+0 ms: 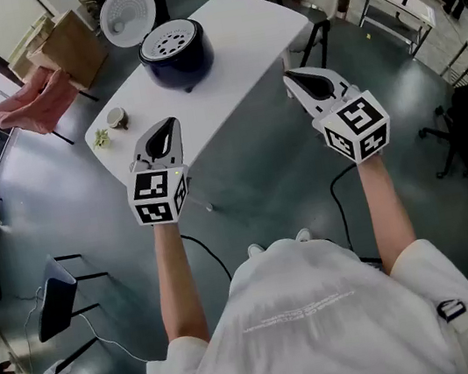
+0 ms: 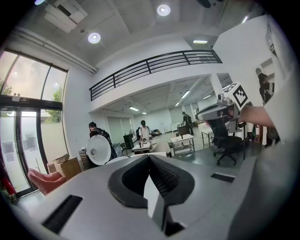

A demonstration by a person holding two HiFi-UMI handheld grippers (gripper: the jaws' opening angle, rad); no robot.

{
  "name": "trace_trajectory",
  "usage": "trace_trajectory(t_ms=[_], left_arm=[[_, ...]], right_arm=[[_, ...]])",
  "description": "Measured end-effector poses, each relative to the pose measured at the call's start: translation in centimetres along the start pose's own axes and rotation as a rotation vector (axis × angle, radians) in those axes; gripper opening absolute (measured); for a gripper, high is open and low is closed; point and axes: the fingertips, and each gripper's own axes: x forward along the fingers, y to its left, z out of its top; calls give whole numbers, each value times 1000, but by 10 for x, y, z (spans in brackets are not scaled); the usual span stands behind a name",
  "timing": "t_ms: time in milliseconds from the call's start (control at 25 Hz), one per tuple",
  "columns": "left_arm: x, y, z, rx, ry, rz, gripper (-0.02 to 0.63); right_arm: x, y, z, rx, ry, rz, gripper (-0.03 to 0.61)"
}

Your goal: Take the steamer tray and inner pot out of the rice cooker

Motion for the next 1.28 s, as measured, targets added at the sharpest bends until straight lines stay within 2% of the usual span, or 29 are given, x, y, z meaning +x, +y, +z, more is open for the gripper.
trace_trajectory(t_ms=[280,560,880,920,960,1000,1120,1280], left_arm=[[2,2,1,8,-11,0,15],[2,1,1,0,-25,4,15],[6,-6,1,-9,-22,11,18],[6,-8,1,-9,-18,9,20],[8,-9,1,-9,-15,8,23],[10,-9,1,-8,-14,10,35],[15,-10,5,-9,-28,28,172],[22,-17,11,6,-37,44,204]], right_arm=[[3,1,-6,-8,14,6,26],[0,-6,-11,89,-15,9,26],[-3,-13,-23,48,29,24,31],[-3,-15,-25,46,32,23,39],[-2,-17,-26,49,33,23,85],[-2,-19,-27,55,31,25,137],[-1,-24,-28,65,22,40,179],[-4,-32,-26,79,-4,64,216]])
